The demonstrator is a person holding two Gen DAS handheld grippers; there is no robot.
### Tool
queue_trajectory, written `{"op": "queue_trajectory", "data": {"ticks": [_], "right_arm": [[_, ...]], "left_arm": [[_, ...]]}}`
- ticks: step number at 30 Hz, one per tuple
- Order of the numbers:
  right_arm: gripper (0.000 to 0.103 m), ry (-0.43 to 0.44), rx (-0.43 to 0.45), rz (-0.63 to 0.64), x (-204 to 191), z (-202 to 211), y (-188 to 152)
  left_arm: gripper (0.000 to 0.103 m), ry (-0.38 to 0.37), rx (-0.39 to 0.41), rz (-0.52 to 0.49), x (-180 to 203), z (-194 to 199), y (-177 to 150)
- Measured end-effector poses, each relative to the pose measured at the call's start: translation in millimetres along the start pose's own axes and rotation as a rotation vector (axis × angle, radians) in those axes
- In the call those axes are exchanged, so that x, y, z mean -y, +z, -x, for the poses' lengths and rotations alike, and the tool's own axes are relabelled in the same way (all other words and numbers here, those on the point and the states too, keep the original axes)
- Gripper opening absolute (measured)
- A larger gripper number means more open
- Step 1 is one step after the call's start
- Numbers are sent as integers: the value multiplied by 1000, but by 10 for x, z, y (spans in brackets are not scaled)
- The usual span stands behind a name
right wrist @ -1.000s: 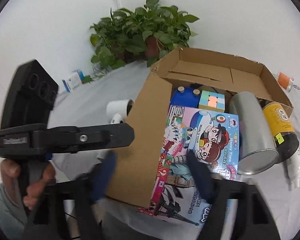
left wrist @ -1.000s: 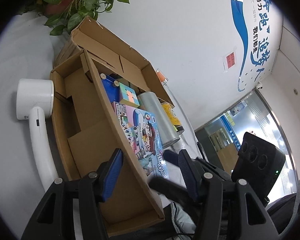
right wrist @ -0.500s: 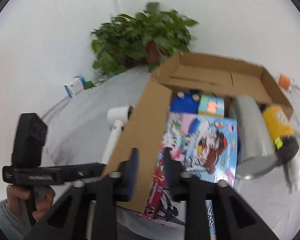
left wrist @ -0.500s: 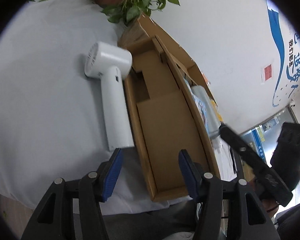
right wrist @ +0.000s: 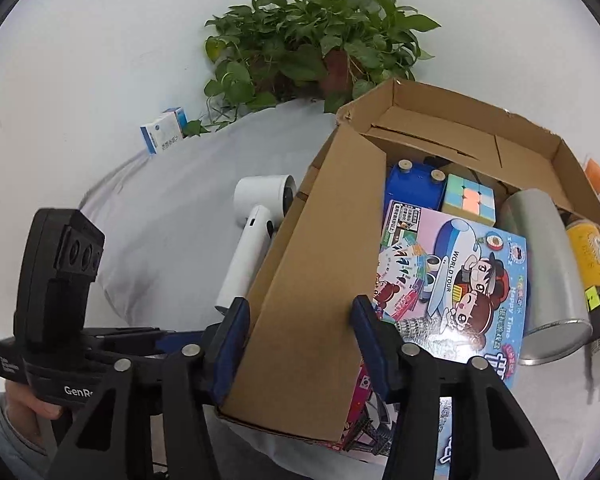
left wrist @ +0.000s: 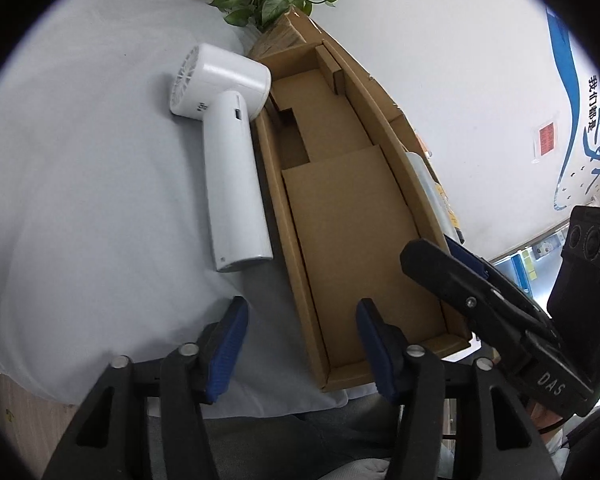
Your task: Organize rigid objects
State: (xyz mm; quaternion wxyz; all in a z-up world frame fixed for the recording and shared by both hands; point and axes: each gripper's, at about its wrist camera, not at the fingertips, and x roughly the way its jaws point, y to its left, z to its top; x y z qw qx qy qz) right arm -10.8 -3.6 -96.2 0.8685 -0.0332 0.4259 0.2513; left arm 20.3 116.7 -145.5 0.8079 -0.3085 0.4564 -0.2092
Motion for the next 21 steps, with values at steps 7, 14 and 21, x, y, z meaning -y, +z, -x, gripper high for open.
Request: {"op": "queue_trajectory", "data": {"ticks": [7,14,21], "right_arm": [[24,-10,8,-76,192,51,-48],[19,26,43,-161,354,179,-118],[17,88,174,-215,453,490,63]], "left_arm": [[13,4,13,-38,151,6,-97],[14,138,75,-133,499,168,-155],[14,229,217,-270,1060,526,-73]]}}
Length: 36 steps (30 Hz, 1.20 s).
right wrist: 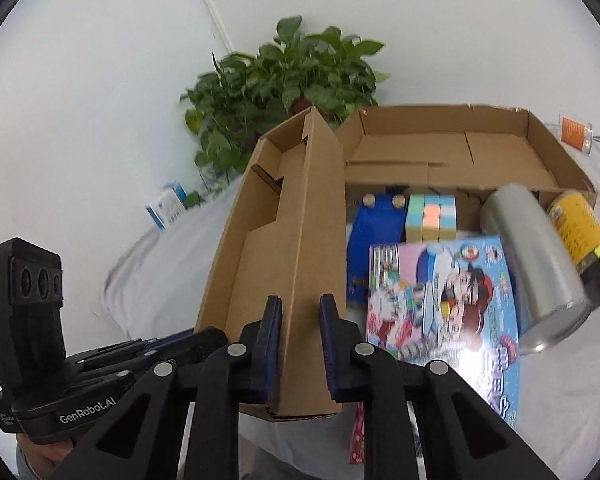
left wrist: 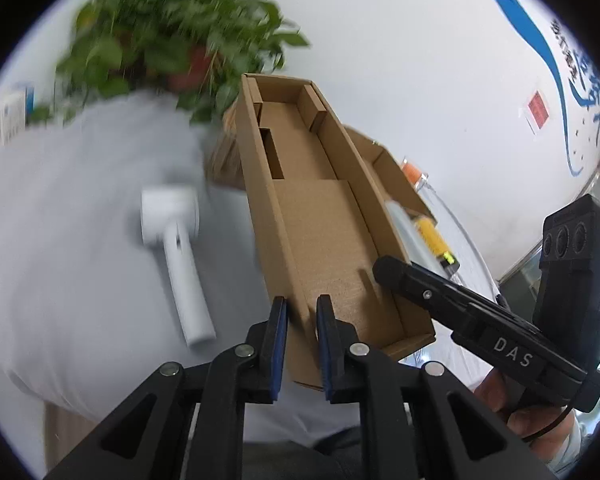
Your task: Organize rigid objects
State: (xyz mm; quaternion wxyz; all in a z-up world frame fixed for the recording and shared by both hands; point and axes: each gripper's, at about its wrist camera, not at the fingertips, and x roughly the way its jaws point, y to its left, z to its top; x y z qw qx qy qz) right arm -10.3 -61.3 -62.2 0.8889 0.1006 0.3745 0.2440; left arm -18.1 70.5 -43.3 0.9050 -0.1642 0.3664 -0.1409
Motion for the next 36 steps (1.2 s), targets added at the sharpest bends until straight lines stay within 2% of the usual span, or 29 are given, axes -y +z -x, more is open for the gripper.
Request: {"op": "queue_trajectory", "data": {"ticks": [4,7,12,17,21,26,32,36], "right_arm": [[16,13,66,-17,22,65,299],[16,25,75,-55,126,4,550],[15,22,101,-146,454,-179,1116],[15,16,42,-207,788,-524,1629],[15,3,-11,-231,1018,-909,1969],[15,29,-142,-288,1270,-1640,2239],[15,32,-257,-325,1392,-2413,2290],[15,19,-307,-350,1430,-2760,2180]], "left_arm": [[13,41,81,-96,261,117,402],[13,57,118,-162,448,-42,868],[13,53,105,-222,481,-381,1376],[13,57,76,-249,358,-850,1878],[13,66,29,-223,267,-1197,2105],[13,109,-39,-178,-10,-1675,2302],[12,144,-130,-98,-437,-2132,2367],[7,146,-169,-62,-627,-2294,2338]]}}
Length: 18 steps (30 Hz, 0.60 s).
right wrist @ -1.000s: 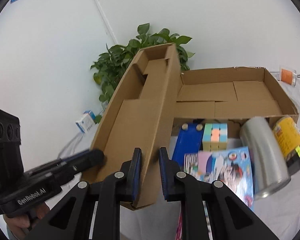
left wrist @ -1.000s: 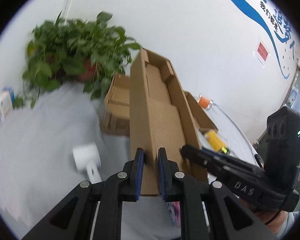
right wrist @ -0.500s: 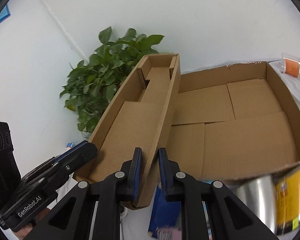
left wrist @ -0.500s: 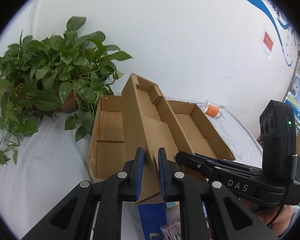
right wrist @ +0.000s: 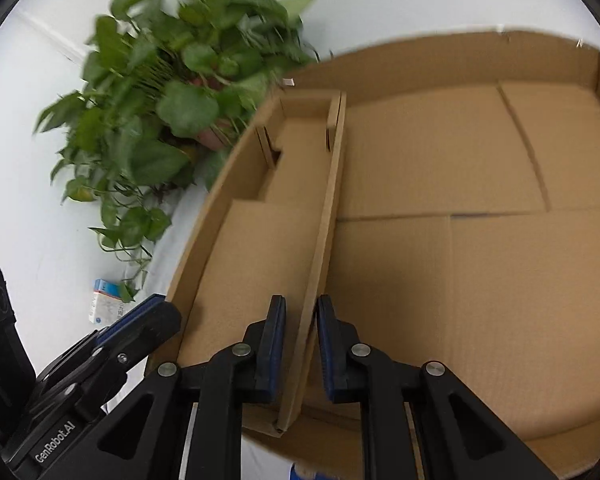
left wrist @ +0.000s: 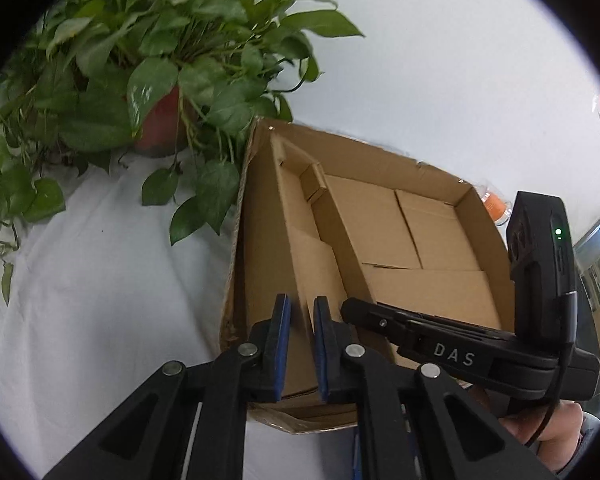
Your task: Organize rigid objects
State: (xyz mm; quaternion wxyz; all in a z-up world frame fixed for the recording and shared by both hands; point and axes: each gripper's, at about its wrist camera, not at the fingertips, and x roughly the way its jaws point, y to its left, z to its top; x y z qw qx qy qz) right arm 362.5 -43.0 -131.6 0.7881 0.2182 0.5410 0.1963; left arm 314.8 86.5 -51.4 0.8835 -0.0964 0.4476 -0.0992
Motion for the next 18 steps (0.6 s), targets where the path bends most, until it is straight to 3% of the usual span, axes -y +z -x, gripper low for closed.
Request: {"op": "queue_trajectory", "data": {"ticks": [5,6,7,8,9,10,11,12,14,15,16,17,18], "right_arm": [[19,18,11,-21,86,-118,-8],[32,6,39,-5,69,-26,-26],[60,-13,66,12,29,72,-61],[74,-49,120,34,8,254,-116],[95,-74,168,55,-10,434,-177],[101,-113,241,99,-21,662,-298],[102,-144,277,129,-25,800,-387],[102,-203,320,164,-13,972,-534],[102,-278,369,175,34,1192,-747],[101,-308,395,173,84,1302,-887],[82,-338,422,181,114,1387,-1017],[63,-391,441,202,127,1461,-1155],[33,-442,451,213,170,1536,-1267]], "left_arm": [[6,-1,9,-24,13,87,-75],[6,24,32,-47,43,160,-99],[7,51,69,-68,77,279,-145],[13,72,105,-86,113,410,-195],[34,93,138,-101,146,531,-250],[52,117,175,-116,184,666,-305],[92,138,233,-125,231,827,-389],[102,151,285,-126,257,938,-448],[102,170,418,-150,394,1187,-626],[102,173,436,-173,459,1237,-681],[97,168,445,-195,529,1280,-727],[53,155,454,-203,592,1325,-786],[6,122,433,-208,647,1338,-836]]}}
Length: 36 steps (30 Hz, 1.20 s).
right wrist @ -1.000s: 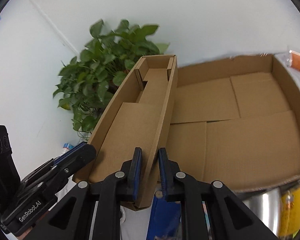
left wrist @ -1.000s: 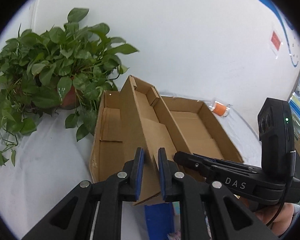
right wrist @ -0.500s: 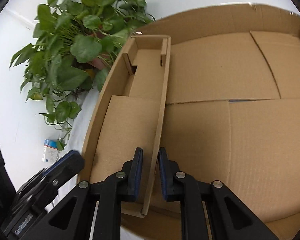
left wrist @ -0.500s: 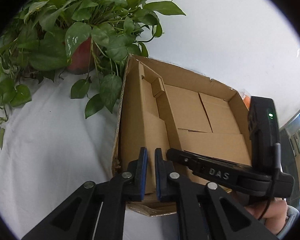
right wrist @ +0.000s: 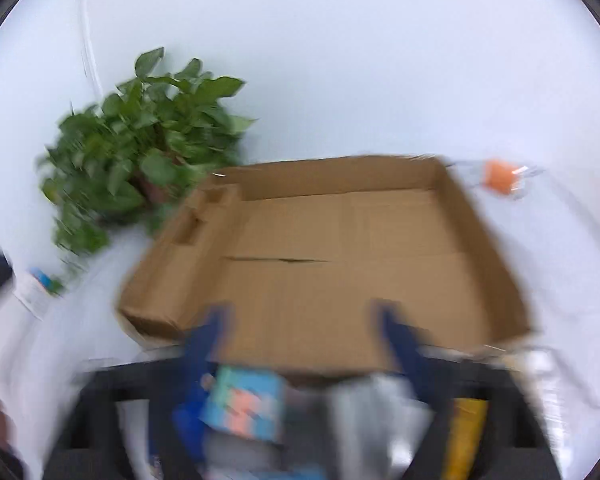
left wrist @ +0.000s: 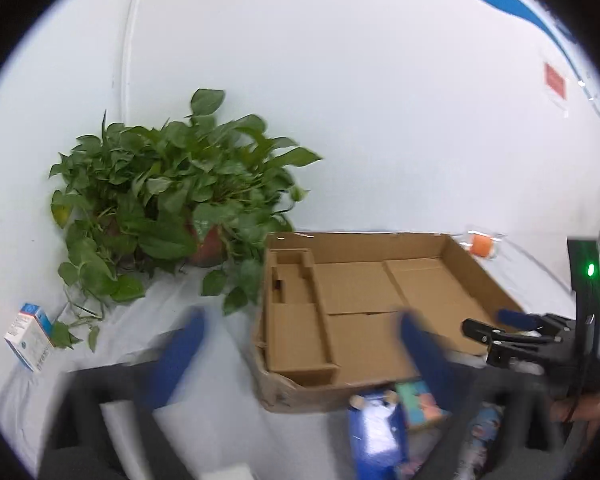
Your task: Organize rigid objects
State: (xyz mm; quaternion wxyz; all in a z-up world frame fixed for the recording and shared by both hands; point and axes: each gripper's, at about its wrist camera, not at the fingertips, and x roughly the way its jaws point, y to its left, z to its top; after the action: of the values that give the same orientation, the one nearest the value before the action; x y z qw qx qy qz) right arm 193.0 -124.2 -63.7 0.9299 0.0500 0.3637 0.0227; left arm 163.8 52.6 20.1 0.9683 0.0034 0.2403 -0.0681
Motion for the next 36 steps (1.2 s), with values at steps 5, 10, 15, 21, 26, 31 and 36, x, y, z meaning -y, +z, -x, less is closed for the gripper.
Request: {"op": "queue_trajectory", "data": {"ticks": [5,10,15,21,26,31,36], "right_arm": [[98,3,65,-3,318,537,-366],[103,-38,160,42,504,1006,-599],[103,-39,182,51,621,1360,-757],[103,60,221,83,808,1755,-1064],[103,360,48,181,848,1770,-1485],[101,438,-134,150,609,1448,-1815],[91,369,-251,132,410,1084,-1945]], "left_arm": [[28,-6,-12,0,281,225,-126],[101,37,62,57,398,545,-241],[101,44,0,76,449,646,-383],[101,-23,-100,117,443,650,-604],[101,-278,-344,248,366,385,-993],[100,-400,-512,305,516,-36,-1372],[84,-443,-599,281,683,-308,-1528]]}}
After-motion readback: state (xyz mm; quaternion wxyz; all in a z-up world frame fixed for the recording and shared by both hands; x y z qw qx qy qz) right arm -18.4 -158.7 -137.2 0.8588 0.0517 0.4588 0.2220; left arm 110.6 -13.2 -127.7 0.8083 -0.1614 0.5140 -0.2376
